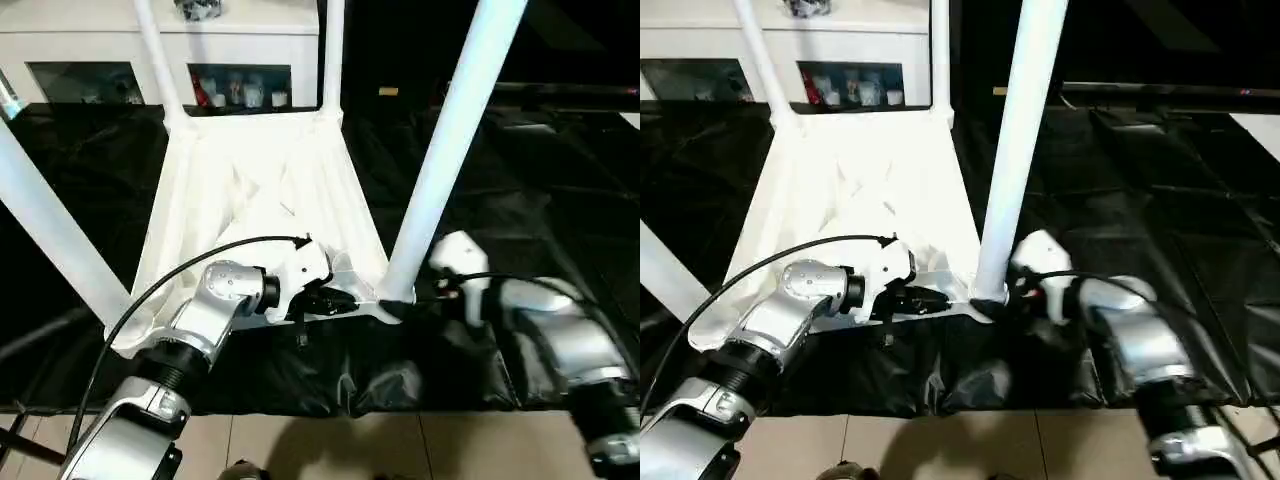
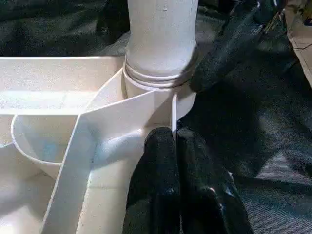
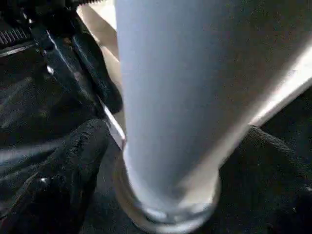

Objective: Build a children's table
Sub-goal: Rotate leg to tighten

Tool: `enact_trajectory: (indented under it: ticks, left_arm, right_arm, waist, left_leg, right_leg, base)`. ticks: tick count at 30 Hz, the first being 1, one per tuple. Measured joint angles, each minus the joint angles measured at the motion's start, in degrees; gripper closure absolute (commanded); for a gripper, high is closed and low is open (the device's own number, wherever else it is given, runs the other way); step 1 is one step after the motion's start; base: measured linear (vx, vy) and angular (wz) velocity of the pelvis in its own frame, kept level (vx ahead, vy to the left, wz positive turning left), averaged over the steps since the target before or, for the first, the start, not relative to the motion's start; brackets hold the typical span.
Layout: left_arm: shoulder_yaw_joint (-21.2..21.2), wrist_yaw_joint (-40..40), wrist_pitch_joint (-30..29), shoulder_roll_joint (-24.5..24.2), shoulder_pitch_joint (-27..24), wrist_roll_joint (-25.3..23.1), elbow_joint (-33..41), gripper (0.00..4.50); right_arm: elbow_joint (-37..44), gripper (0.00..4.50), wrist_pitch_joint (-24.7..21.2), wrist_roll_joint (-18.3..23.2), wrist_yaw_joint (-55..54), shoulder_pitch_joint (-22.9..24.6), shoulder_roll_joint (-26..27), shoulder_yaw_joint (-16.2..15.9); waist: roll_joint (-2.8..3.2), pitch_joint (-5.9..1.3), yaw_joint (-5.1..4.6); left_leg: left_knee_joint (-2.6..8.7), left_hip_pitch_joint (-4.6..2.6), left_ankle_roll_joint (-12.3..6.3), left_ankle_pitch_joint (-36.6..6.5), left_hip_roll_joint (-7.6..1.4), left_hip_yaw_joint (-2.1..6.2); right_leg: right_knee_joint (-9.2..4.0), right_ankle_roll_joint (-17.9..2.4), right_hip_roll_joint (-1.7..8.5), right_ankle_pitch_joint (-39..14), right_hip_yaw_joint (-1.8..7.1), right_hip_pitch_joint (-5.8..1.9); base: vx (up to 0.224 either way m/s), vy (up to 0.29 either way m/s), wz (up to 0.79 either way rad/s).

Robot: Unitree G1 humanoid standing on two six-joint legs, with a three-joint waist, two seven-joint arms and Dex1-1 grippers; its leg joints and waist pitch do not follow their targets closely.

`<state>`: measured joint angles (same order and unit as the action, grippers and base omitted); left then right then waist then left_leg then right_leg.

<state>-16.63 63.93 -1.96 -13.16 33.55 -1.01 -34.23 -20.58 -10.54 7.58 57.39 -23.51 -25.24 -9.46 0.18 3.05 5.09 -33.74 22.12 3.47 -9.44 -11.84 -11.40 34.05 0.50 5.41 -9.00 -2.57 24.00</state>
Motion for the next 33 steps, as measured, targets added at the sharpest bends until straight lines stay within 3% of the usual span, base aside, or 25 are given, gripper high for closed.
enact_trajectory:
  ticks: [4,5,10,33]
  left_arm:
    - [0.05,-0.21,-0.68,-0.06,0.03,0.14,0.04,4.50]
    - [0.12,0.14,-1.60,-0.03,0.10,0.35,0.13,4.23]
    - [0.55,0.40,-2.55,0.14,0.18,1.37,0.18,3.83]
    - [-1.31,0.81,-3.08,-2.04,1.50,-0.20,-0.33,3.99]
  right_arm:
    - [-2.16,0.15,1.28,-0.51,-0.94,-1.32,0.36,0.02]
    - [-2.52,0.06,1.46,-0.59,-1.20,-1.38,0.41,0.02]
    - [-3.29,0.00,2.53,-1.02,-1.88,-1.47,0.72,0.03]
    - [-5.47,0.00,5.68,-1.66,-2.04,-1.83,1.48,-0.02]
  waist:
    - [-0.05,0.02,-0.11]
    - [-0.05,0.02,-0.12]
    - [-0.16,0.03,-0.13]
    - [-0.30,0.00,-0.38]
  left_leg:
    - [-0.01,-0.04,0.00,0.00,0.00,0.00]
    - [-0.01,-0.04,0.00,0.00,0.00,0.00]
    - [-0.02,-0.04,0.00,0.00,-0.01,0.00]
    - [-0.05,-0.10,0.00,0.00,-0.01,0.01]
  right_leg:
    - [0.03,-0.02,0.00,0.01,0.01,-0.01]
    - [0.03,-0.02,0.00,0.01,0.01,-0.01]
    - [0.01,-0.03,-0.01,0.02,0.02,-0.01]
    - [0.05,-0.10,-0.03,0.06,0.02,-0.04]
  base:
    - [0.000,0.000,0.00]
    - [0.000,0.000,0.00]
    - [0.000,0.000,0.00]
    - [0.000,0.000,0.00]
